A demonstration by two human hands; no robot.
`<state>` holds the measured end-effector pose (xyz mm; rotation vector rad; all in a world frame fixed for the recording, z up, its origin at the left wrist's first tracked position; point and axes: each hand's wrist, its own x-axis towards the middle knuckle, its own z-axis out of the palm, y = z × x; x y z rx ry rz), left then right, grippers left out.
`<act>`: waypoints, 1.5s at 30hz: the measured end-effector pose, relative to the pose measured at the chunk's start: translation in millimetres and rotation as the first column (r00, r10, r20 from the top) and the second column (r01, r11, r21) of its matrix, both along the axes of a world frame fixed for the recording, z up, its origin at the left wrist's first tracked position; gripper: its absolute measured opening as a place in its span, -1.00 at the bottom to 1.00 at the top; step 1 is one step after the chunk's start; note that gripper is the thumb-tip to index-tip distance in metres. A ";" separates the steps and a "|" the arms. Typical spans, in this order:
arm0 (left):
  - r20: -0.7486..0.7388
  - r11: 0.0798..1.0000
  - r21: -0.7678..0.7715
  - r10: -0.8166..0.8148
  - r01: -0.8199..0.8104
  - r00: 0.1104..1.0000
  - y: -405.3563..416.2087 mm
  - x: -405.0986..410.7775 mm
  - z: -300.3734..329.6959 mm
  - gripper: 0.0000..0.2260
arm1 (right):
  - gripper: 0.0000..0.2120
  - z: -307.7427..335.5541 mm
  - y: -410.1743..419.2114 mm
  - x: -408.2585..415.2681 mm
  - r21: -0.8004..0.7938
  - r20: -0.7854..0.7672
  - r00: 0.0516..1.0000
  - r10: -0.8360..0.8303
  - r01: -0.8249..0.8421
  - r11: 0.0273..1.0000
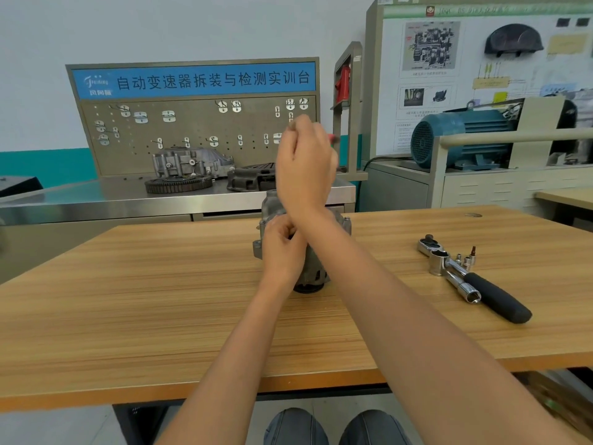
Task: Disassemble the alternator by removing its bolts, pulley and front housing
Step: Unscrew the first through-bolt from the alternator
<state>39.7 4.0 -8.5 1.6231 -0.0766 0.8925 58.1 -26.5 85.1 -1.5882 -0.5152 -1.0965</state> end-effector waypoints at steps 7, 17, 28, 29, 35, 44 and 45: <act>0.023 0.999 -0.008 -0.048 0.048 0.999 -0.6 1.3 -0.9 -0.72 | -0.72 11.5 -1.6 -1.4 0.136 -0.150 0.947 0.284 -0.265 0.955; 0.092 0.991 0.096 -0.103 0.094 0.990 1.5 -0.1 0.0 -0.70 | -0.69 29.0 -19.1 -0.5 0.565 -0.235 0.466 0.853 -0.649 0.510; 0.072 0.994 0.031 -0.111 0.109 0.991 1.2 2.2 -1.9 -0.72 | -0.68 17.2 -6.8 2.2 0.132 -0.150 0.932 0.329 -0.310 0.941; 0.080 0.992 0.046 -0.122 0.118 0.989 0.3 0.6 -1.3 -0.76 | -0.69 20.7 -11.9 2.3 0.234 -0.207 0.818 0.537 -0.492 0.839; 0.080 0.988 0.127 -0.096 0.085 0.992 0.2 -1.8 0.9 -0.75 | -0.68 30.1 -29.1 10.4 0.640 -0.131 0.259 0.957 -0.715 0.281; 0.122 0.990 0.130 -0.075 0.059 0.990 -0.6 1.1 0.6 -0.69 | -0.69 6.5 -25.7 17.2 0.144 -0.059 0.995 0.074 -0.065 0.987; 0.111 0.990 0.123 -0.078 0.064 0.991 -1.2 0.8 0.1 -0.72 | -0.66 8.7 -29.3 19.3 0.155 -0.097 0.972 0.212 -0.196 0.968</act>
